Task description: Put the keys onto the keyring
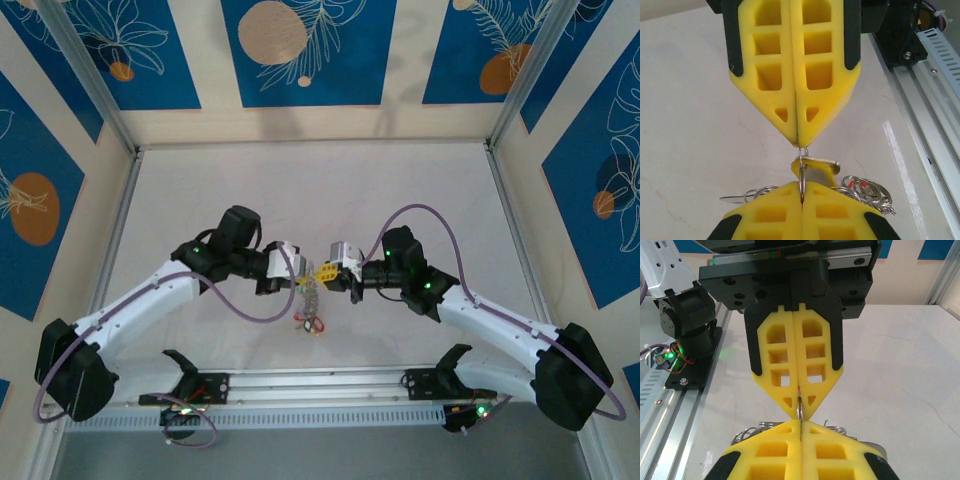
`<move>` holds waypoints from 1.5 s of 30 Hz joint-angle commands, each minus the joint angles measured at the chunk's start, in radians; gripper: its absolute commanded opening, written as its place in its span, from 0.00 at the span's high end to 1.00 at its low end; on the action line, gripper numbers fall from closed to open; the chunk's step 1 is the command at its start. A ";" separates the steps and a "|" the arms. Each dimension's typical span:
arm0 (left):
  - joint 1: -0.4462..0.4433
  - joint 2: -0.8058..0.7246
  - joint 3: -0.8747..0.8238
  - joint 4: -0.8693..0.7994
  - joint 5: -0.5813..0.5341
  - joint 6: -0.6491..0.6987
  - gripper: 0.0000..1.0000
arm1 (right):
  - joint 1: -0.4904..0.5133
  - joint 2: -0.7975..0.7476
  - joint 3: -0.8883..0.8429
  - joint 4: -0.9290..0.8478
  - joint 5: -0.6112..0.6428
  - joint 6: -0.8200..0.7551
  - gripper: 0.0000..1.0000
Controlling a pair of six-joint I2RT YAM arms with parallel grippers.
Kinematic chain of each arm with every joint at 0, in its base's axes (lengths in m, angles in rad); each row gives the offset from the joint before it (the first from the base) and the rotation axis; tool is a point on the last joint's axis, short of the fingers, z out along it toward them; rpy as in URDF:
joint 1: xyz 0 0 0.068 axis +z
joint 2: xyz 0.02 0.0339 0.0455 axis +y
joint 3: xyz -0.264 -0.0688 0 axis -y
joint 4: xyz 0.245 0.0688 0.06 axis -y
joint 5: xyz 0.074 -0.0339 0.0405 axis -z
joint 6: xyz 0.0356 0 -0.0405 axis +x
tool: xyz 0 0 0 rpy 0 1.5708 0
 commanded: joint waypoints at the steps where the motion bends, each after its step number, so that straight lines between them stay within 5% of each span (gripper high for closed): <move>1: 0.011 -0.054 -0.031 0.113 0.059 -0.027 1.00 | 0.003 0.002 -0.022 0.006 -0.034 0.025 1.00; 45: 0.009 -0.078 -0.047 0.116 0.134 0.028 1.00 | 0.023 0.008 -0.073 0.084 0.042 0.067 1.00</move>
